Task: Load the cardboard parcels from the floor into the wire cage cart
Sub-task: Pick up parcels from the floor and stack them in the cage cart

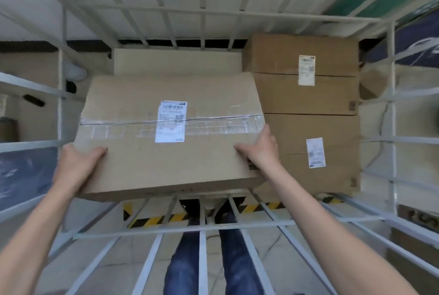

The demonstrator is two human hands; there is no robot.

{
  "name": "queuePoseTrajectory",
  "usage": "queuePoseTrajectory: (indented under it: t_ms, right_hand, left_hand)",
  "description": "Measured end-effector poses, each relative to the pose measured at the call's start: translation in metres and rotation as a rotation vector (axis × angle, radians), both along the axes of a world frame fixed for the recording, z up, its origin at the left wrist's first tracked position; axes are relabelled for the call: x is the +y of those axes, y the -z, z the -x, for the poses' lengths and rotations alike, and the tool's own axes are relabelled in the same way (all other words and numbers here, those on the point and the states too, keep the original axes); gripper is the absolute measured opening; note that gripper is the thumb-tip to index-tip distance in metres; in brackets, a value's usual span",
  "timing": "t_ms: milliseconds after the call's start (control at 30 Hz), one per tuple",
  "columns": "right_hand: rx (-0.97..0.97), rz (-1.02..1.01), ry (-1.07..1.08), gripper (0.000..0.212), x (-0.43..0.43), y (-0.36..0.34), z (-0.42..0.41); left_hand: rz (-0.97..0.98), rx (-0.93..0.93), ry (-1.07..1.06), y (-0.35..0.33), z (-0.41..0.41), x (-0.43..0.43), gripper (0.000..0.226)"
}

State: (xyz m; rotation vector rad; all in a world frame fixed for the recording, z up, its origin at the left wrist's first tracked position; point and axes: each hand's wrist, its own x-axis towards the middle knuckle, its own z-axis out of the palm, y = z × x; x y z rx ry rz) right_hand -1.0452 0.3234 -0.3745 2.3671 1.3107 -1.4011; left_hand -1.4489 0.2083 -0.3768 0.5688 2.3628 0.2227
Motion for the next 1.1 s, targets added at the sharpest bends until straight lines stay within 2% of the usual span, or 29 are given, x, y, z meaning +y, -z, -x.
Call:
queuePoseTrajectory:
  t_ms: [33, 100, 167, 267, 333, 433, 533, 633, 800, 1100]
  right_hand:
    - [0.001, -0.018, -0.006, 0.113, 0.004, 0.017, 0.002]
    - [0.005, -0.034, -0.007, 0.114, 0.007, 0.054, 0.001]
    - [0.011, -0.028, 0.007, 0.113, 0.004, 0.093, -0.007]
    - [0.023, -0.012, -0.062, 0.105, -0.012, 0.151, -0.02]
    - [0.033, 0.017, -0.166, 0.1, -0.033, 0.183, -0.027]
    - [-0.028, 0.044, -0.422, 0.1, -0.075, 0.217, -0.026]
    - [-0.112, -0.019, -0.757, 0.095, -0.108, 0.234, -0.016]
    - [-0.087, 0.029, -0.863, 0.091, -0.116, 0.247, 0.0]
    - [-0.212, 0.06, -0.918, 0.101, -0.086, 0.269, 0.024]
    - [-0.16, -0.073, -0.815, 0.098, 0.065, 0.279, 0.048]
  left_hand:
    - [-0.024, -0.046, -0.024, 0.019, 0.001, 0.002, 0.039]
    - [-0.056, -0.168, -0.063, 0.063, -0.003, 0.001, 0.057]
    - [-0.025, -0.209, -0.062, 0.106, -0.014, -0.001, 0.072]
    - [0.01, -0.251, -0.022, 0.169, -0.023, 0.004, 0.079]
    - [0.066, -0.234, 0.094, 0.203, -0.025, 0.008, 0.087]
    - [0.145, -0.186, 0.448, 0.239, -0.051, -0.01, 0.101]
    - [0.166, -0.174, 0.776, 0.256, -0.091, -0.041, 0.102]
    - [0.29, -0.097, 0.923, 0.268, -0.116, -0.051, 0.104]
    - [0.299, -0.031, 0.914, 0.279, -0.118, -0.022, 0.102]
    - [0.219, 0.03, 0.924, 0.286, -0.089, 0.146, 0.1]
